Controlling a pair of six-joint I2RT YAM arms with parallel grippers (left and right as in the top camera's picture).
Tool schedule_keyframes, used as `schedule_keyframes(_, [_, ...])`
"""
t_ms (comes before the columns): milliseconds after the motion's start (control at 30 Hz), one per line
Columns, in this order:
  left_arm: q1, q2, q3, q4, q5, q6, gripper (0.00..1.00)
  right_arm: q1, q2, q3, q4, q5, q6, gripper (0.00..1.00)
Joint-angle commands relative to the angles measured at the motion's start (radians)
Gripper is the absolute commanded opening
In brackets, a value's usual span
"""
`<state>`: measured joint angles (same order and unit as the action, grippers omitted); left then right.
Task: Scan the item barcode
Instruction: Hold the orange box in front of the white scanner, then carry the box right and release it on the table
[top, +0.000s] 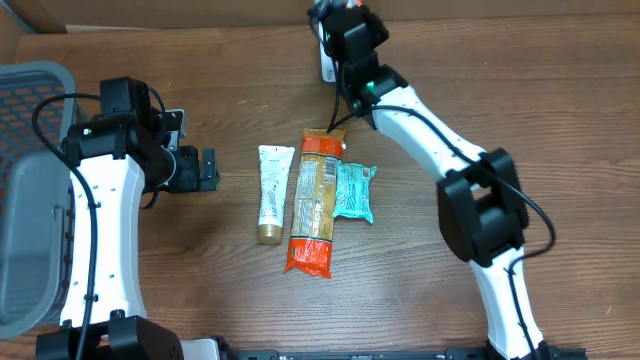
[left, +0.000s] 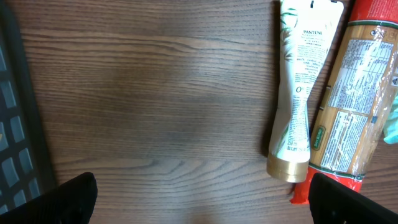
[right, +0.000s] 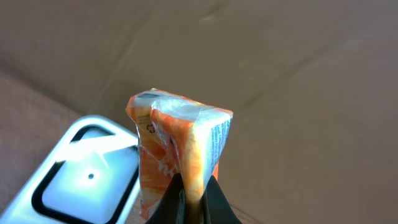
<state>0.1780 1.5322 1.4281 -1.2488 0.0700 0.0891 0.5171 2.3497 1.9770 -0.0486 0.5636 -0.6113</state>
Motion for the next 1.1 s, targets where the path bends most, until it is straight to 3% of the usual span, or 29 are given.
schedule_keyframes(0, [-0.002,0.002,-0.001,0.000,0.000,0.019,1.00,-0.004,0.057,0.014,0.042,-0.012,-0.183,0.04])
schedule_keyframes(200, [-0.002,0.002,-0.001,0.000,0.000,0.019,1.00,-0.006,0.110,0.014,0.097,-0.028,-0.298,0.04])
schedule_keyframes(733, [-0.002,0.002,-0.001,0.000,0.000,0.019,0.99,-0.006,0.112,0.014,0.096,-0.034,-0.293,0.04])
schedule_keyframes(900, [-0.002,0.002,-0.001,0.000,0.000,0.019,1.00,0.002,0.060,0.014,0.071,-0.026,-0.105,0.04])
schedule_keyframes(1067, [-0.002,0.002,-0.001,0.000,0.000,0.019,1.00,0.006,-0.123,0.014,-0.100,-0.057,0.147,0.04])
